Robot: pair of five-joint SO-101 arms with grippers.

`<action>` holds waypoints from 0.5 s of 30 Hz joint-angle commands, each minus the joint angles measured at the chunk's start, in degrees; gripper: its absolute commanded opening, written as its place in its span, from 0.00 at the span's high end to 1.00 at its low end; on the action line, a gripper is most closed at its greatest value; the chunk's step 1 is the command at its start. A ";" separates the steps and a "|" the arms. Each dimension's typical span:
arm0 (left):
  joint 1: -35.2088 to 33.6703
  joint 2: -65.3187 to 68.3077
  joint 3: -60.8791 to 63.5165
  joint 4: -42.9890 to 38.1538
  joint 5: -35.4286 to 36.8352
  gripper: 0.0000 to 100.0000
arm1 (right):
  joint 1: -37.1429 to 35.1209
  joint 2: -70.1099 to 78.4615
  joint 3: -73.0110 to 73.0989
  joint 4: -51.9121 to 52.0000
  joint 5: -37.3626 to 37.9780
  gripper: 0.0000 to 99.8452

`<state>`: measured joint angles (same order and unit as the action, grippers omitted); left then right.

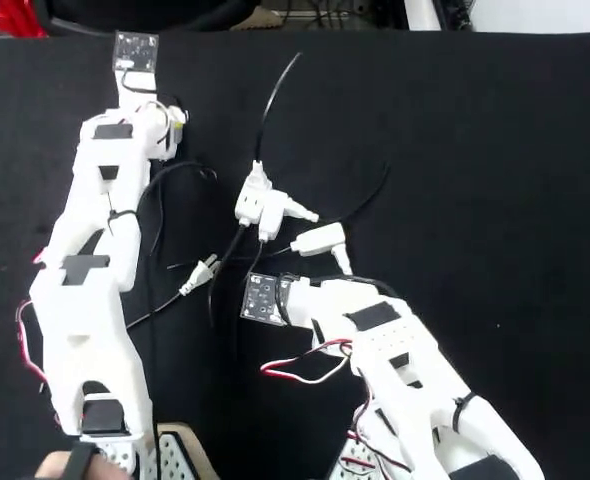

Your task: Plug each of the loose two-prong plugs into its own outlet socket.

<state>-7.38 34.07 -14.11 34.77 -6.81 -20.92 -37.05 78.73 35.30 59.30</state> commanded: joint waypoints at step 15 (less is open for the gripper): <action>2.51 17.14 -28.70 18.46 0.70 0.80 | -0.88 -1.27 1.19 -2.90 0.26 0.96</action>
<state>-5.54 50.42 -35.47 50.07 -6.81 -20.92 -37.23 79.60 34.24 59.30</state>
